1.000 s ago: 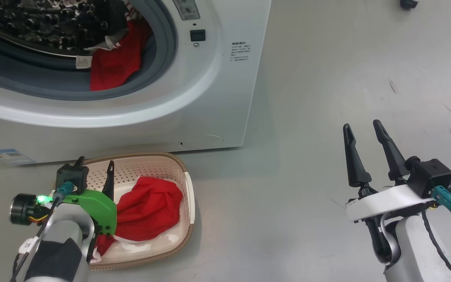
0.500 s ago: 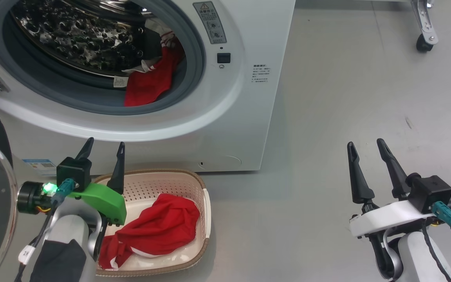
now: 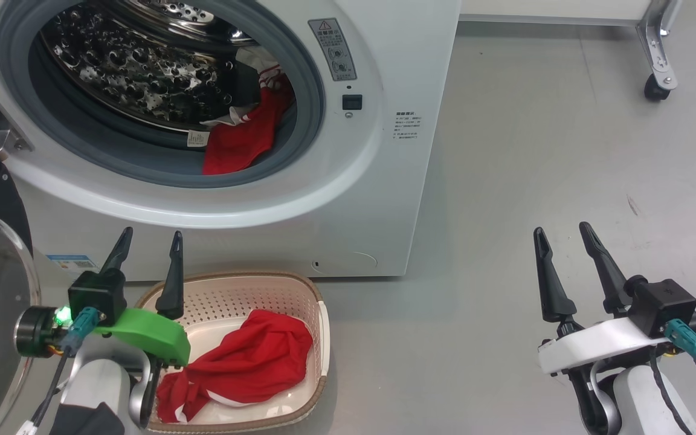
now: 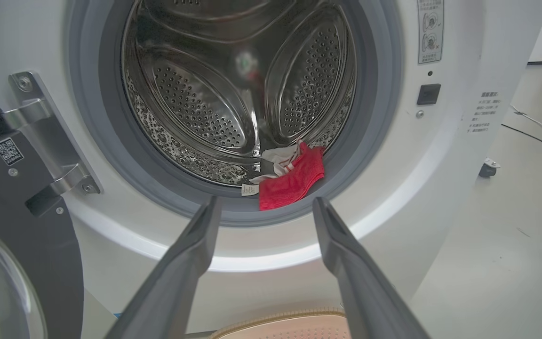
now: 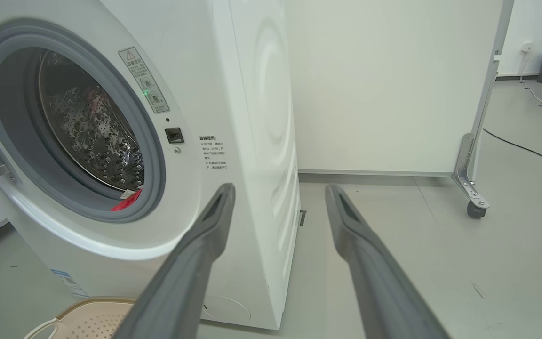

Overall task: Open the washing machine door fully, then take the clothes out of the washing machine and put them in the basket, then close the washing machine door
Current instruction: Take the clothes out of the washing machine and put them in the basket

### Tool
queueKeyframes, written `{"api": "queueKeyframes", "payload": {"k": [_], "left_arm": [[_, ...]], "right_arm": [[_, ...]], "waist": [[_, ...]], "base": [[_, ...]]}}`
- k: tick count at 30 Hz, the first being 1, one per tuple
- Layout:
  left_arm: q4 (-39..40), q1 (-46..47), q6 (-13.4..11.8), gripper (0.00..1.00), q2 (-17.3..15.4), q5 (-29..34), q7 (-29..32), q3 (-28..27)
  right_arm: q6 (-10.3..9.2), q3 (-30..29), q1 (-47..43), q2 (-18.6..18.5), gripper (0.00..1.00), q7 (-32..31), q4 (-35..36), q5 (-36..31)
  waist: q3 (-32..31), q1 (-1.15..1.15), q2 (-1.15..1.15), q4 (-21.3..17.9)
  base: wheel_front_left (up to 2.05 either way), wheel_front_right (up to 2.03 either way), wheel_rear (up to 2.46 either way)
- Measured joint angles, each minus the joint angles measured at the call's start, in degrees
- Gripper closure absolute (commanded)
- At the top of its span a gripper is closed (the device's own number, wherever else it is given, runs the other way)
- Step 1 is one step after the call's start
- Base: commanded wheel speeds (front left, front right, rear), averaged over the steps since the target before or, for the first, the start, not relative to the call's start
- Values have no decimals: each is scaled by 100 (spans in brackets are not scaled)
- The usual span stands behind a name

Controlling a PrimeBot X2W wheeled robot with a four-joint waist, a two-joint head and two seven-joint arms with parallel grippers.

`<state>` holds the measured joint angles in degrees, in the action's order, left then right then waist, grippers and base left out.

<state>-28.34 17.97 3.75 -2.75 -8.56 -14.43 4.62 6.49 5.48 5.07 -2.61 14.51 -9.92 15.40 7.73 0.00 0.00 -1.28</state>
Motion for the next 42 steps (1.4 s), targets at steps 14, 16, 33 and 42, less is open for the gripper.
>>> {"api": "queueKeyframes", "payload": {"k": [14,16,33,42], "left_arm": [[477,-485,-43,0,30,-58,0,58],[528,-503,-43,0,31,-60,0,55],[869,-704,-93,0,37,-101,0,48],[931,-780,-99,0,38,-101,0,68]], "right_arm": [[2,21,-92,1,0,0,51,0],[2,26,-93,1,0,0,56,0],[48,104,-120,2,0,0,67,0],[48,126,-126,2,0,0,65,0]], "waist": [[-57,0,0,-45],[-56,0,0,-51],[-79,0,0,-87],[-64,0,0,-113]], "base": [[0,0,0],[0,0,0],[0,0,0],[0,0,0]]}}
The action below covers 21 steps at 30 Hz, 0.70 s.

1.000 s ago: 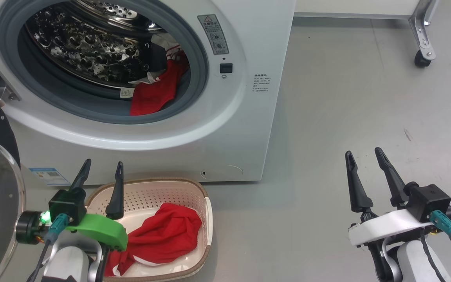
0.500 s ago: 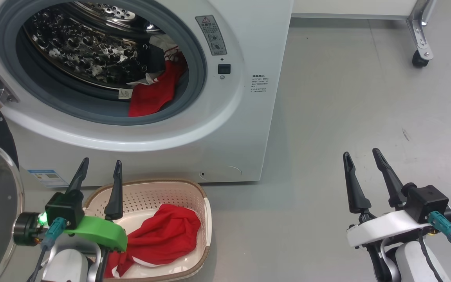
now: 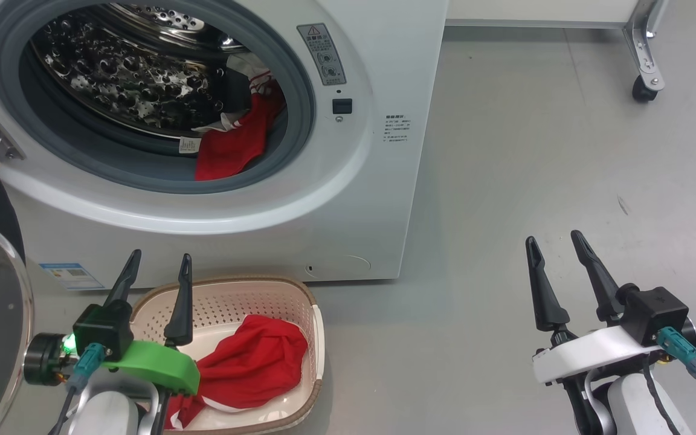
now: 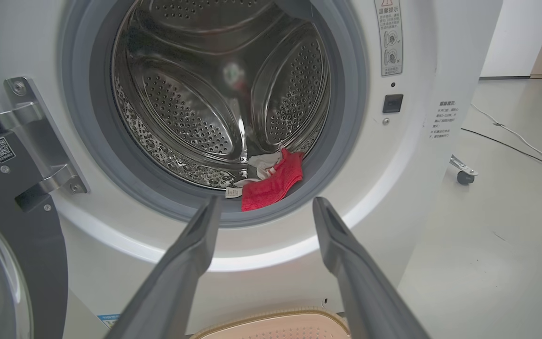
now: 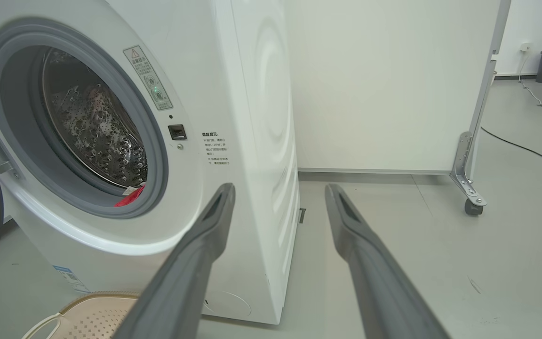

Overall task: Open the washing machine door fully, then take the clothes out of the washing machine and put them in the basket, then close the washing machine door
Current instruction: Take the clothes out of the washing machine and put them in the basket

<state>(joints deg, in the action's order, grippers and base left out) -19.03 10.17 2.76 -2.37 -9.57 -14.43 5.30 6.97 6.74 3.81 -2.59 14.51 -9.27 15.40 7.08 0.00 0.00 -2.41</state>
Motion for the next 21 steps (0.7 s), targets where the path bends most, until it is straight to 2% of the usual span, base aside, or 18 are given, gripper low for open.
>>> {"api": "queueKeyframes", "payload": {"k": [21], "left_arm": [[107,-25,-98,0,2,-31,0,10]], "right_arm": [[1,-7,0,0,0,0,2,0]], "waist": [[43,0,0,17]], "base": [[0,0,0]]}}
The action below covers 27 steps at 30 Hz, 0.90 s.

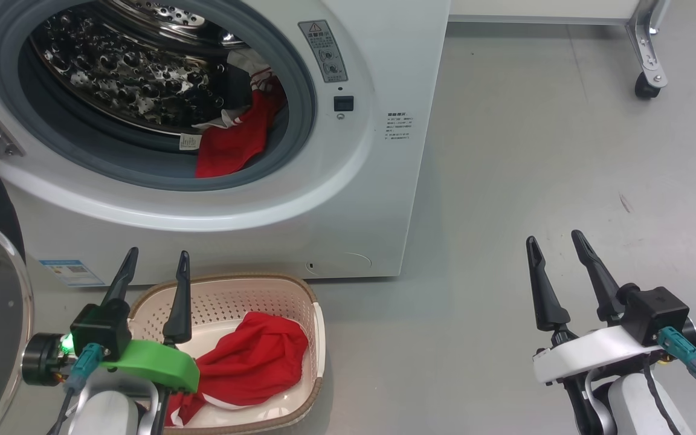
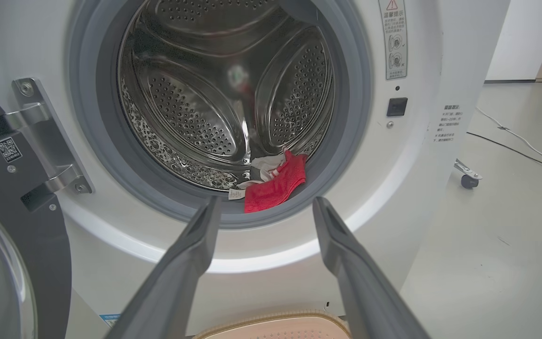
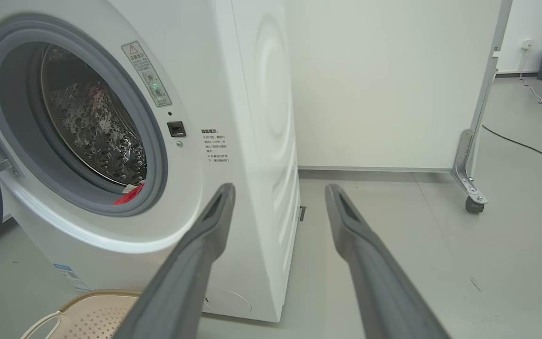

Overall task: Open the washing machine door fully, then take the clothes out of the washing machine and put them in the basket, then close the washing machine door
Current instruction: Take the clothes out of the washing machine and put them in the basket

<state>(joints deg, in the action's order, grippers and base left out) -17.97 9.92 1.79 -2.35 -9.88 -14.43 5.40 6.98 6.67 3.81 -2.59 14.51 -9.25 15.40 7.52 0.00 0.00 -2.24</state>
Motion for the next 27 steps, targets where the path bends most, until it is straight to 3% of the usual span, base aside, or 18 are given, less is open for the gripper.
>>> {"api": "queueKeyframes", "payload": {"k": [20,27], "left_arm": [[41,35,-23,0,16,-600,27,-288],[163,736,-22,0,-29,-724,286,-457]], "right_arm": [[0,16,5,0,0,0,187,-52],[0,124,53,1,0,0,271,-101]], "waist": [[443,0,0,-72],[882,0,0,-151]], "base": [[0,0,0],[0,0,0]]}}
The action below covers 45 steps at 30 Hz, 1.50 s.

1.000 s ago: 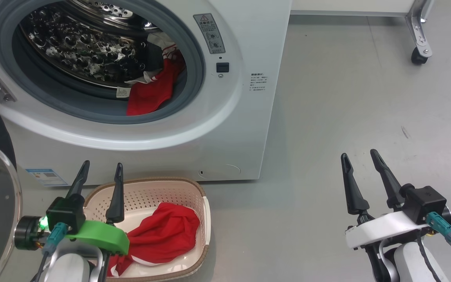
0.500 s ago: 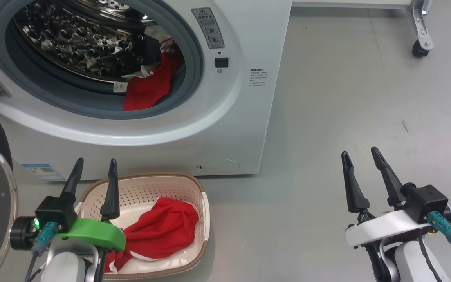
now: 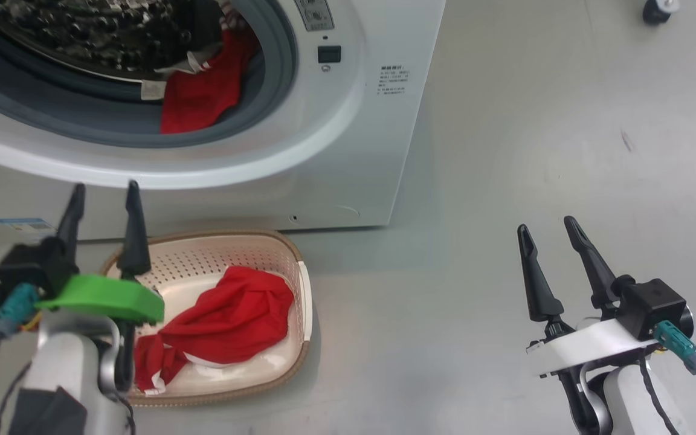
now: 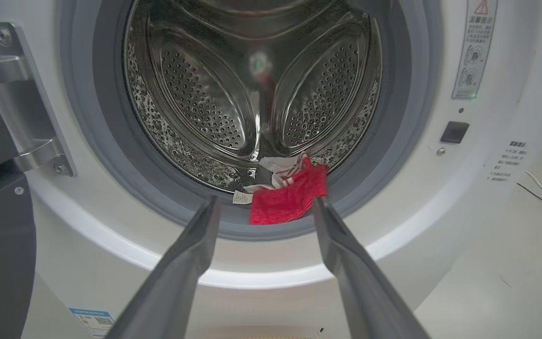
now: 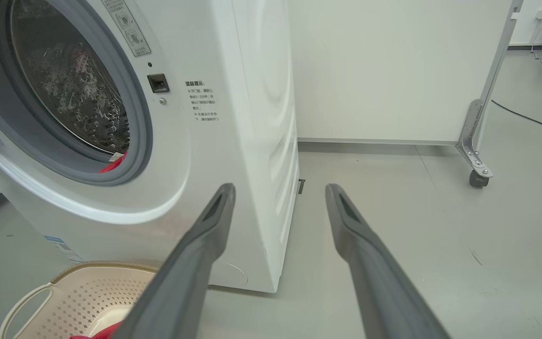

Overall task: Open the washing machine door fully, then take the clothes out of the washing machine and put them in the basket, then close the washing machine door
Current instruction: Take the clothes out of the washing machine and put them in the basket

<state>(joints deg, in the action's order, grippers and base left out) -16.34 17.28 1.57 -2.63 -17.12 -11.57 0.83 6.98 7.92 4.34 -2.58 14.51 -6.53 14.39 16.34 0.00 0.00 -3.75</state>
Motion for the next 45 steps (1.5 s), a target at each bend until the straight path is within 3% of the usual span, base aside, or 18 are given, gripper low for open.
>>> {"api": "queueKeyframes", "payload": {"k": [16,33,45], "left_arm": [[-59,1939,0,0,-533,-314,1246,-347],[-1171,3522,-60,0,-831,-505,2737,-355],[-1806,4038,-74,0,-1095,-477,3306,-260]], "right_arm": [[1,226,544,-2,0,0,189,71],[1,508,831,-1,0,0,178,308],[-5,621,938,2,0,0,175,423]], "waist": [[1109,0,0,-431],[1758,0,0,-1202],[2002,0,0,-1522]], "base": [[0,0,0],[0,0,0],[0,0,0]]}}
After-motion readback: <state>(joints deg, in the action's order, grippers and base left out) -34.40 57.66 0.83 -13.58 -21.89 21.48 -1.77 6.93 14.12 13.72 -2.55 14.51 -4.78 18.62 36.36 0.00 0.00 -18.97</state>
